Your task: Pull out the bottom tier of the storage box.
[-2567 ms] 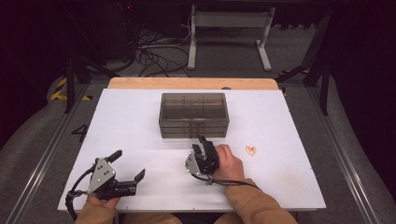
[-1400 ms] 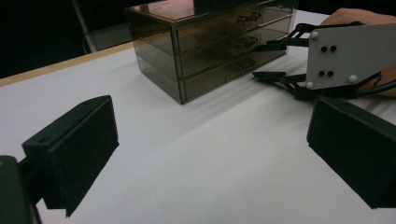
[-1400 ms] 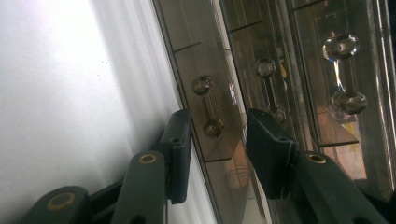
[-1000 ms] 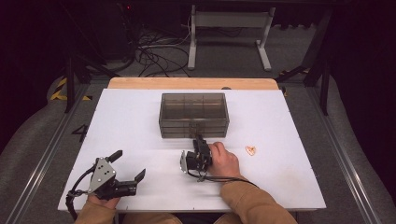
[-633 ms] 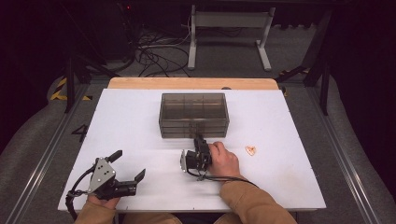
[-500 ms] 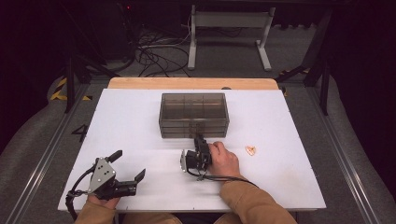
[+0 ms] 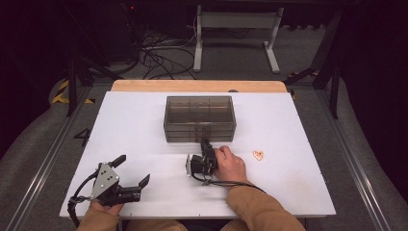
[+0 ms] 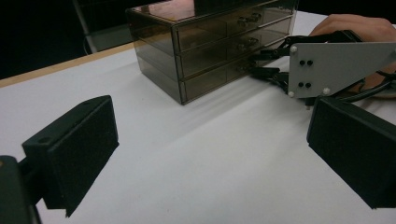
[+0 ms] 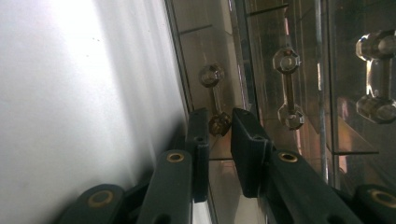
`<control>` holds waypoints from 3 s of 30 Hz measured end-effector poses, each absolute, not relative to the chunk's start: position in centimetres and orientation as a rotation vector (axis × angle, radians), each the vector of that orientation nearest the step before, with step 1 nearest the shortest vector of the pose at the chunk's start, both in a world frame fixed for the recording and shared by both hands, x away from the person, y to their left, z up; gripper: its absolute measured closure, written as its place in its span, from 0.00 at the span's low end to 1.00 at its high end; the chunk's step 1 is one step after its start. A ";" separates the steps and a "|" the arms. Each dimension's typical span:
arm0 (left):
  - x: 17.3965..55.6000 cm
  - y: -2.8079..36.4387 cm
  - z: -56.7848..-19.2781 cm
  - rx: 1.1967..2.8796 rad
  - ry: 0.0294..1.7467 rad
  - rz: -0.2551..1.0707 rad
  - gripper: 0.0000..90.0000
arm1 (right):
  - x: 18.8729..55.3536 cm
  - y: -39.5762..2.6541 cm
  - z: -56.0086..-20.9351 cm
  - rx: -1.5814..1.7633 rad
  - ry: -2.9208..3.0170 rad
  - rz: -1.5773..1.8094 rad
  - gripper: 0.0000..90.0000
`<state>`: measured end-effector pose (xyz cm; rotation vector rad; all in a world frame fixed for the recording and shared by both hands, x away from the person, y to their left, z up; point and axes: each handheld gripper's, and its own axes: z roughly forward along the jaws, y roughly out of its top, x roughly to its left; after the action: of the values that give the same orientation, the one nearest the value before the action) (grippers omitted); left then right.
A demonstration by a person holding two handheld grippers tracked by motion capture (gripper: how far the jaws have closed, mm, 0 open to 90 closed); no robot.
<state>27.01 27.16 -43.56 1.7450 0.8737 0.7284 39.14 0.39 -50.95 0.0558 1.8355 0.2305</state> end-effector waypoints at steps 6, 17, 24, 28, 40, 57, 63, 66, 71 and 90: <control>27.0 27.1 -43.6 1.746 0.876 0.722 0.03 | 39.1 0.4 -51.1 0.050 1.821 0.226 0.87; 27.0 27.1 -43.6 1.746 0.876 0.722 0.03 | 39.0 0.3 -50.9 0.062 1.819 0.234 0.88; 27.0 27.2 -43.6 1.743 0.877 0.726 0.03 | 38.4 0.3 -50.7 0.065 1.823 0.230 0.88; 27.1 27.2 -43.6 1.746 0.876 0.726 0.03 | 37.7 0.1 -50.4 0.056 1.834 0.237 0.88; 27.0 27.2 -43.6 1.744 0.877 0.728 0.03 | 37.5 -0.4 -49.2 0.111 1.936 0.336 0.76; 27.0 27.3 -43.6 1.742 0.881 0.723 0.03 | 36.8 -1.8 -47.2 0.173 1.971 0.511 0.64; 27.0 27.3 -43.5 1.739 0.878 0.730 0.03 | 36.8 -2.2 -46.4 0.208 2.006 0.576 0.60; 27.0 27.3 -43.5 1.737 0.880 0.729 0.03 | 37.0 -2.7 -45.8 0.220 2.038 0.615 0.59; 27.0 27.2 -43.5 1.739 0.881 0.724 0.03 | 37.0 -3.0 -45.3 0.239 2.041 0.666 0.59; 26.7 27.4 -43.6 1.735 0.894 0.725 0.03 | 39.4 -6.4 -42.0 0.345 2.328 0.937 0.62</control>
<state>26.73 27.42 -43.58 1.7352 0.8942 0.7249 39.36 -6.36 -41.96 0.3445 2.3285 0.9365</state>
